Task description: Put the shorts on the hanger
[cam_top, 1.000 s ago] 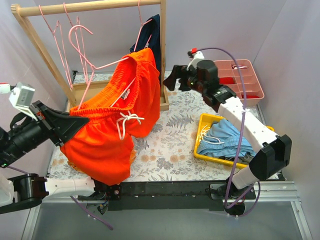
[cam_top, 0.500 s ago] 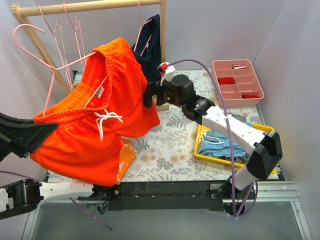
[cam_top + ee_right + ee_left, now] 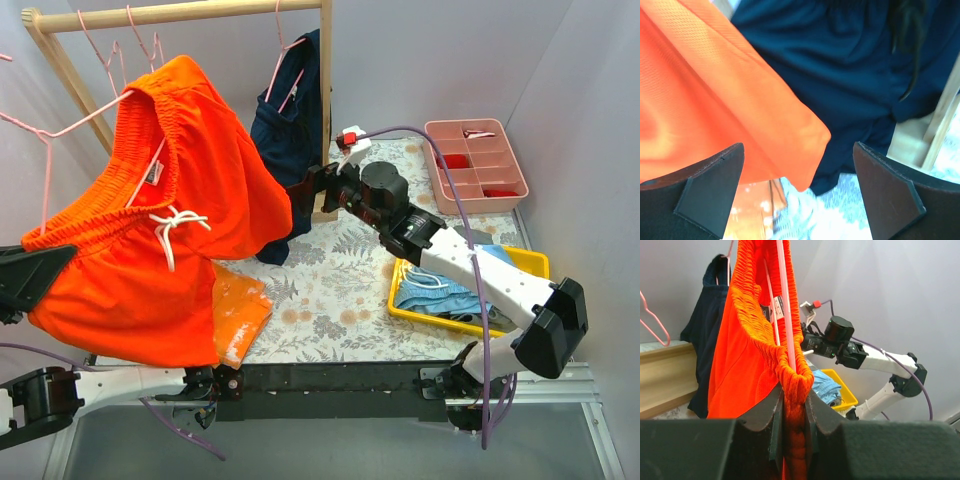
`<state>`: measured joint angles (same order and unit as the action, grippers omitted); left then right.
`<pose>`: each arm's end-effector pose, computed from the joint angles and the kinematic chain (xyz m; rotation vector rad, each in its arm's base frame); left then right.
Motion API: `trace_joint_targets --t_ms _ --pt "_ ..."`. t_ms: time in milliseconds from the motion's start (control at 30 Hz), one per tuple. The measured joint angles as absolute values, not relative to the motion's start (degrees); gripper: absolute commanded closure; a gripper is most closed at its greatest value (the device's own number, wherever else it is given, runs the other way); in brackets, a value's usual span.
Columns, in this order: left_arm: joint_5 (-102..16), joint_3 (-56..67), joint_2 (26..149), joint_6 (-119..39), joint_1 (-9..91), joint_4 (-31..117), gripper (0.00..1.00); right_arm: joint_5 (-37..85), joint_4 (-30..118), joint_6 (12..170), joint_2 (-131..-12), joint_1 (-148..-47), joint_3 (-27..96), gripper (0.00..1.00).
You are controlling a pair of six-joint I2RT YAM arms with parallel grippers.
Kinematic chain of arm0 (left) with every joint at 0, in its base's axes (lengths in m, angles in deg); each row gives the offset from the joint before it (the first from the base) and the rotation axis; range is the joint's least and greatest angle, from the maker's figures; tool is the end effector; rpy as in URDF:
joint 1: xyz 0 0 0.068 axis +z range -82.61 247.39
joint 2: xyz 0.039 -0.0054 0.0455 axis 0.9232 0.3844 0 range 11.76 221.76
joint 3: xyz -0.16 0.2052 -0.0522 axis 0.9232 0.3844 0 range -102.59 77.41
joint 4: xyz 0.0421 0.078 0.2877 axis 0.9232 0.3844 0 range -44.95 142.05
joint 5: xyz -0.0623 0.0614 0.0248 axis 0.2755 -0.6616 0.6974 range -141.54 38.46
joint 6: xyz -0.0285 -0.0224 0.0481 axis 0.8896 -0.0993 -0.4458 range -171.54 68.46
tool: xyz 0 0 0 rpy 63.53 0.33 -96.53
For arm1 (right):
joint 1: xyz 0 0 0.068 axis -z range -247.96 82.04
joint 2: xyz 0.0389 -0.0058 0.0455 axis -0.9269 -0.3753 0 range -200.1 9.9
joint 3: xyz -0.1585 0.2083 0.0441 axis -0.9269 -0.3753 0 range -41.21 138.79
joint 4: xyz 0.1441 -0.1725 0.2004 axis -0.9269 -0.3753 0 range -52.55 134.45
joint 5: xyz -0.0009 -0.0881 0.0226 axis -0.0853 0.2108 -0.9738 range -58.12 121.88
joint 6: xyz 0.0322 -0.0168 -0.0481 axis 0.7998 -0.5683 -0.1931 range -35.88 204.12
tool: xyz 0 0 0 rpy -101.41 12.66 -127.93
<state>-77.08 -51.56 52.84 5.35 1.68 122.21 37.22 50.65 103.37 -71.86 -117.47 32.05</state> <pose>-0.0279 0.1085 0.5921 -0.2966 1.5424 -1.4395 0.2591 0.2972 0.3794 -0.3651 1.6384 0.8449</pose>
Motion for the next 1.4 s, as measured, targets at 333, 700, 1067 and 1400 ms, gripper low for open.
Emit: trace_joint_targets --t_ms 333,700,1067,1400 --pt "-77.7 -52.9 51.5 3.7 2.6 120.4 1.0 38.5 52.6 104.2 -75.1 -117.4 34.0 0.04" --pt "-78.7 -53.3 50.7 2.0 3.5 119.5 1.0 37.3 53.0 105.2 -81.7 -117.5 36.1 0.04" --pt "-82.5 -52.4 50.7 0.1 3.6 118.6 1.0 38.0 55.3 105.6 -88.9 -120.3 36.2 0.03" --pt "-86.1 -49.3 50.9 -0.4 3.9 117.9 1.0 41.2 59.4 107.2 -95.4 -122.9 36.3 0.02"
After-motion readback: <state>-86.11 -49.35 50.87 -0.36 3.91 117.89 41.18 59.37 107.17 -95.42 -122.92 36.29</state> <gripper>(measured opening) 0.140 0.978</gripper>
